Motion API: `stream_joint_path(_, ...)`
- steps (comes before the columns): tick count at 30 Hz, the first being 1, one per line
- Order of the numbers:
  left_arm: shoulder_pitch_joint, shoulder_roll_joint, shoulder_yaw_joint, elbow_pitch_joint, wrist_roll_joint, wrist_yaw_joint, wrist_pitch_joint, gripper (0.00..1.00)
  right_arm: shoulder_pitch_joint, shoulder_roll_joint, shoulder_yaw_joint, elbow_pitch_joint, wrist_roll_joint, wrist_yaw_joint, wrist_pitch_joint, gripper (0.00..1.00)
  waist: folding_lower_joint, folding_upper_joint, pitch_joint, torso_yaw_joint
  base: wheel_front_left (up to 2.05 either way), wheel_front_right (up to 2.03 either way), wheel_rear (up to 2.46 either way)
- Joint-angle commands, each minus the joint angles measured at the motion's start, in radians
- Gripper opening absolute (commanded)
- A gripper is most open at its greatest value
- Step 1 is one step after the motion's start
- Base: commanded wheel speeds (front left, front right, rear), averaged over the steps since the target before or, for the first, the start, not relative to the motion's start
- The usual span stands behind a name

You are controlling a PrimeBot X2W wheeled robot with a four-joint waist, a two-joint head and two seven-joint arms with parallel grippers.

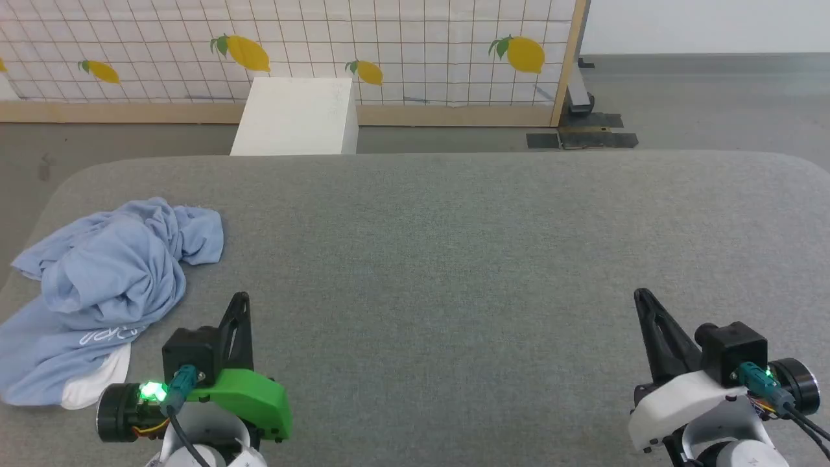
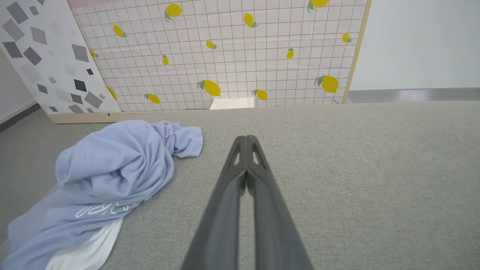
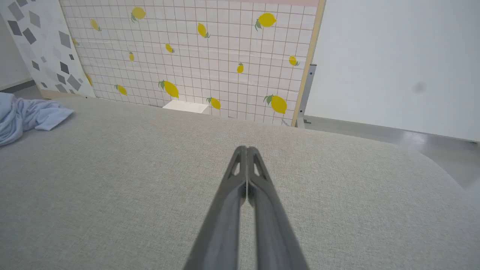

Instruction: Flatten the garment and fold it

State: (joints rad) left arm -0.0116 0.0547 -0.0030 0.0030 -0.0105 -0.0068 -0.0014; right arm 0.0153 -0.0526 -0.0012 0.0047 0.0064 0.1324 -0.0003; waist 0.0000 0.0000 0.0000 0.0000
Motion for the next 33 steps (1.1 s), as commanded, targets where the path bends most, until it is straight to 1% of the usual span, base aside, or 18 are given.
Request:
stream_joint_path(1,0.012,-0.005,0.003,-0.003,0.010,0.007,0.001,0.00,-0.015,0.002,0.001,-0.005,-0.006,-0.002,0.000,0.00,0.0000,0.0000,0.000,0.000,0.00,0.00,0.00)
stream_joint_path(24,0.012,-0.005,0.003,-0.003,0.010,0.007,0.001,0.00,-0.015,0.002,0.001,-0.005,-0.006,-0.002,0.000,0.00,0.0000,0.0000,0.000,0.000,0.00,0.00,0.00)
stream_joint_path(25,0.000,0.000,0.000,0.000,0.000,0.000,0.000,1.00,0.000,0.000,0.000,0.000,0.000,0.000,0.000,1.00,0.0000,0.0000,0.000,0.000,0.00,0.00,0.00)
stream_joint_path(33,-0.003,0.000,-0.010,0.007,-0.007,0.005,-0.008,1.00,-0.002,0.000,-0.002,0.004,0.005,0.000,-0.005,1.00,0.0000,0.0000,0.000,0.001,0.00,0.00,0.00)
